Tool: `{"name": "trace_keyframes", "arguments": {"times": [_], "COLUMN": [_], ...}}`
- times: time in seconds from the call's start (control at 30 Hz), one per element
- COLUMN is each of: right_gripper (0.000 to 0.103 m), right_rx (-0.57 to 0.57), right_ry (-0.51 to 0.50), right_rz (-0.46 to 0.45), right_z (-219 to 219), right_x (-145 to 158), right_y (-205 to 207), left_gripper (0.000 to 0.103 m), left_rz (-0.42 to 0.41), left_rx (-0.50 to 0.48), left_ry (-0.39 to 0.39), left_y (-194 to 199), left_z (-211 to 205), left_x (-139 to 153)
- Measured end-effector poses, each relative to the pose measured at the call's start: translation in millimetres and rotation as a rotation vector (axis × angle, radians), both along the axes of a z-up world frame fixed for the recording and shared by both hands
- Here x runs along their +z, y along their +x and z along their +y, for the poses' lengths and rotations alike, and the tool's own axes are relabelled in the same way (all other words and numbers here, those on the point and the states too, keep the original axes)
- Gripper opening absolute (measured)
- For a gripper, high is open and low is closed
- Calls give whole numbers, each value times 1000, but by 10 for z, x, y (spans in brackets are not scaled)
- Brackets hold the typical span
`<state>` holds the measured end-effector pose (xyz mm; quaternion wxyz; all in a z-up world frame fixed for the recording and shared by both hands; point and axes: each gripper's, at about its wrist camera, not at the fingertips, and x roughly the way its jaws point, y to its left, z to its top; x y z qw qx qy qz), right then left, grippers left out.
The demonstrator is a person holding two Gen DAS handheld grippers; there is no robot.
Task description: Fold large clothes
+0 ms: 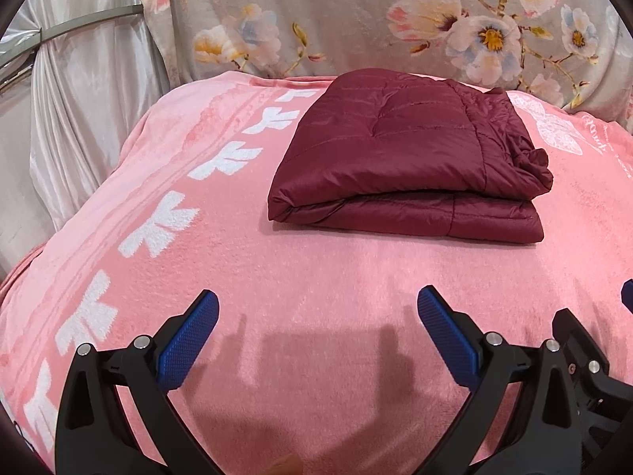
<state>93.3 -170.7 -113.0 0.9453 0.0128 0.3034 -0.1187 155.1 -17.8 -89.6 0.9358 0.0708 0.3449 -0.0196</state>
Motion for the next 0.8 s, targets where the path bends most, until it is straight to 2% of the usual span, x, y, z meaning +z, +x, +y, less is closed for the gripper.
{"name": "trace_keyframes", "arguments": {"times": [0.13,0.8], "right_gripper": [82,82], "right_rx": [12,26], "right_ry": [-2,2], "right_rz": [-23,-18], "right_z": [13,6], "right_x": [28,21], "right_y": [-32,-21], "left_gripper": [98,98], "left_rz": [-15,-20], "left_rx": [5,3], "left_ry": [-12,-16], "left_y": [-22,-36], "left_z": [26,20], "left_x": [25,49]}}
